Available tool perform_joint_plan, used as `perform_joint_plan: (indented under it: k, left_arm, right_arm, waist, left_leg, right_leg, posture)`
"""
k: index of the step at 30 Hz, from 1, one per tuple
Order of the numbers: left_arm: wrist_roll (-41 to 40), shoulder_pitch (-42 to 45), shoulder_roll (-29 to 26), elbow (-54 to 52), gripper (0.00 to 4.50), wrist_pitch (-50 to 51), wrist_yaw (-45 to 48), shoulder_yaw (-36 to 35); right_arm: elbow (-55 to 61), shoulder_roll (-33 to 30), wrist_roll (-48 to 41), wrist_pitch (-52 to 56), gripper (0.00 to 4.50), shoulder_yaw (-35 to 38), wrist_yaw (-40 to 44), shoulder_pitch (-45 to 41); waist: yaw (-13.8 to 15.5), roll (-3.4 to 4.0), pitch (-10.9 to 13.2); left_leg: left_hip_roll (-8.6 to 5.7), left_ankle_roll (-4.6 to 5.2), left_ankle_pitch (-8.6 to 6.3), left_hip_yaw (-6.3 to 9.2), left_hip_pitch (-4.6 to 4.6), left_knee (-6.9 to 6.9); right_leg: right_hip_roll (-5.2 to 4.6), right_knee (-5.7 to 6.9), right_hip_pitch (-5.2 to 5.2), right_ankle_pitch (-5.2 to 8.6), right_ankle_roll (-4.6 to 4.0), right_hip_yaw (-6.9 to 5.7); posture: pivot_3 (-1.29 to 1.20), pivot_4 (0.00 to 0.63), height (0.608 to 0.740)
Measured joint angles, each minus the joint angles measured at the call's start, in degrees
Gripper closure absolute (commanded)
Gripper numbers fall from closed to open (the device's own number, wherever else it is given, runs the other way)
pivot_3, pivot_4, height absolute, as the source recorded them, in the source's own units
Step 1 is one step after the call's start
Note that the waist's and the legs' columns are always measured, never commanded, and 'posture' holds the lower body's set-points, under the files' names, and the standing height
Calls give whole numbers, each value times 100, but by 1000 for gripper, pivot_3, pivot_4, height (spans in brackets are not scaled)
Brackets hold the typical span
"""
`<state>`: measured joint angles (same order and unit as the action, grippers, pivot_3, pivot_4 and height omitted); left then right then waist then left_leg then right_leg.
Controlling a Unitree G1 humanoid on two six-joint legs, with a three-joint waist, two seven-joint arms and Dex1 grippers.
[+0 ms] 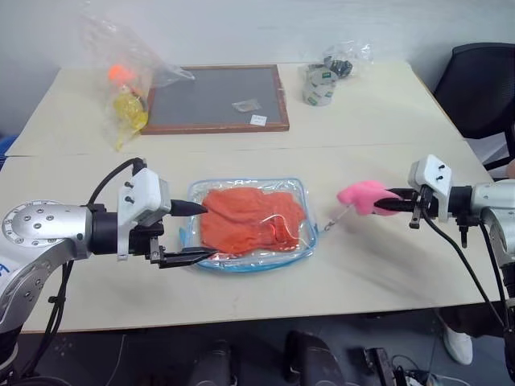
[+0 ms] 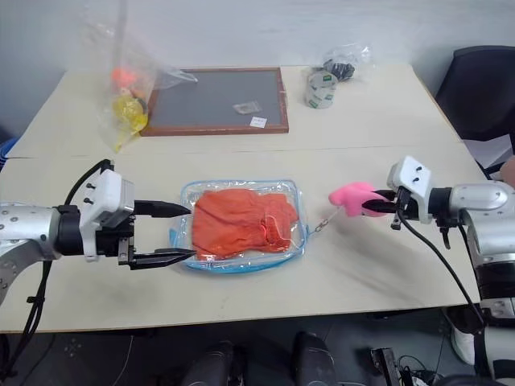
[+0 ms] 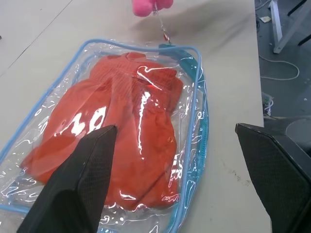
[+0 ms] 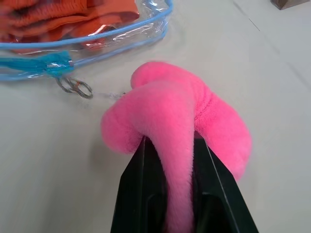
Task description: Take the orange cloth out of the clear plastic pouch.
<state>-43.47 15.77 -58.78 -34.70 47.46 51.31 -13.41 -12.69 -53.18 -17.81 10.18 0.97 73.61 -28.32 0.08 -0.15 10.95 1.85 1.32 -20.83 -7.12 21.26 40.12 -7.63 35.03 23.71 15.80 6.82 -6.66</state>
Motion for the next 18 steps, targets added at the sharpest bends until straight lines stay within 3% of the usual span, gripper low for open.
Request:
perform_joint_plan:
  k: [4,8,13,18]
  left_arm:
    - [-4,-33,-8,23,412,1,3,-19]
    - [-9,-94,-12,6,412,0,18,-38]
    - [-8,-140,-42,6,412,-10,97,-99]
    - [7,-69,-52,7,412,-66,140,54]
  right_arm:
    - [1280,-116,-535,422,4414,216,293,946]
    - [2132,-246,-721,783,4414,697,19,1490]
    - [3272,-490,-1188,1388,4414,1302,73,2823]
    - [4072,-348,-1280,1517,4414,1108,-155,3477]
  waist:
    - [25,0,0]
    - [11,1,0]
    - [85,-1,0]
    - [107,-1,-1]
  left_leg:
    - [-2,1,0,1,-1,3]
    - [-2,0,-1,1,-5,2]
    - [-5,0,-1,1,-4,0]
    - [-6,0,-1,-1,-15,2]
  right_leg:
    - [-2,2,-2,-1,1,1]
    - [-2,6,-2,0,1,3]
    - [1,0,-4,0,0,2]
    - [2,6,-7,0,-1,7]
  posture:
    - [0,150,740]
    - [0,150,740]
    - [0,150,740]
    - [0,150,740]
